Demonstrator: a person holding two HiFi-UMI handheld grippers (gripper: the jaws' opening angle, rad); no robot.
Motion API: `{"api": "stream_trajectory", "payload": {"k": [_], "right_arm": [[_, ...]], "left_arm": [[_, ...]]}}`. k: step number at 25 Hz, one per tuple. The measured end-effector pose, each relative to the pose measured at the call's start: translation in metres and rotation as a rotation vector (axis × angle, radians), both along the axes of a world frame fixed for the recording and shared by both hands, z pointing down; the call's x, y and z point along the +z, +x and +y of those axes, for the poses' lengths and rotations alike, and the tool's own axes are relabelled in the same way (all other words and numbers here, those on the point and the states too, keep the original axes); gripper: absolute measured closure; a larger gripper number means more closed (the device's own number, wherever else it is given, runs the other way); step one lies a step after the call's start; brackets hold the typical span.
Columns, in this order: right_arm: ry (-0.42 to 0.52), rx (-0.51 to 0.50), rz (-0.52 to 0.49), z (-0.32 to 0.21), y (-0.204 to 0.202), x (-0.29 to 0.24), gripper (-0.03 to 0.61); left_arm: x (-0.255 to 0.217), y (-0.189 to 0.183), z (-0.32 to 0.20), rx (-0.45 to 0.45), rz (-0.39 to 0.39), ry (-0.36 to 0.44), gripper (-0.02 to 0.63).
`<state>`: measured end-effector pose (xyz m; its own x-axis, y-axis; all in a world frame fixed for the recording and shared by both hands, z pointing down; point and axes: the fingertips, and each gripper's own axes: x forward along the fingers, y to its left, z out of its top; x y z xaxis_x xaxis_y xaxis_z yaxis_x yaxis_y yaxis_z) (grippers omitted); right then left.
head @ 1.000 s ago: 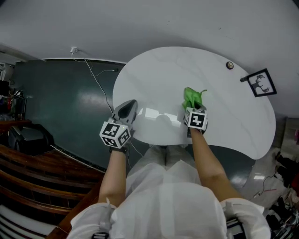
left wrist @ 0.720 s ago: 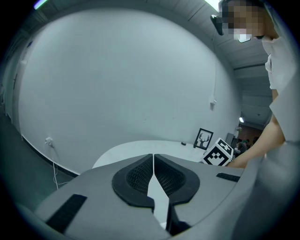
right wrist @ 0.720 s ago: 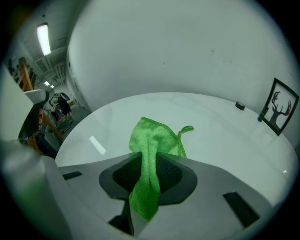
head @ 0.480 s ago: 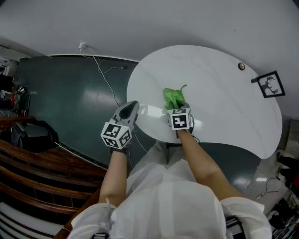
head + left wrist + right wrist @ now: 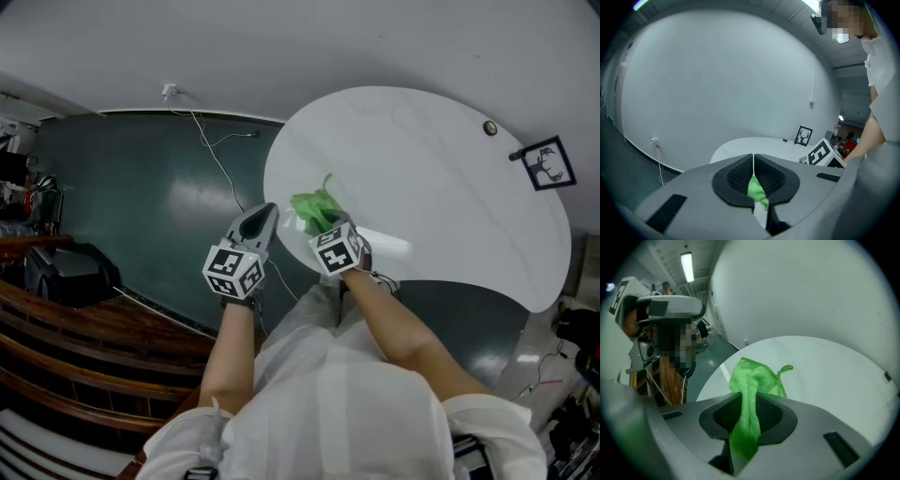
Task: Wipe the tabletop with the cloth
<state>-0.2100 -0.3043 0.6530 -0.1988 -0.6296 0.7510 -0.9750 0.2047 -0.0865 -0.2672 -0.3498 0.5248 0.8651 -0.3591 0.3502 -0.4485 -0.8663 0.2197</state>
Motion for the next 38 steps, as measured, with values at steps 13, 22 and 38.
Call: {"api": "stream_trajectory", "payload": {"k": [13, 22, 38], "right_arm": [[-0.002, -0.226, -0.050, 0.065, -0.001, 0.003, 0.497], [-0.008, -0.067, -0.046, 0.108, 0.079, 0.004, 0.497], [-0.051, 0.264, -0.031, 0.255, 0.288, 0.008, 0.497]], "left_arm": [[0.004, 0.048, 0.024, 0.088, 0.004, -0.013, 0.592], [0.001, 0.111, 0.064, 0.159, 0.002, -0.021, 0.592], [0.005, 0.239, 0.172, 0.252, 0.014, -0.061, 0.592]]}}
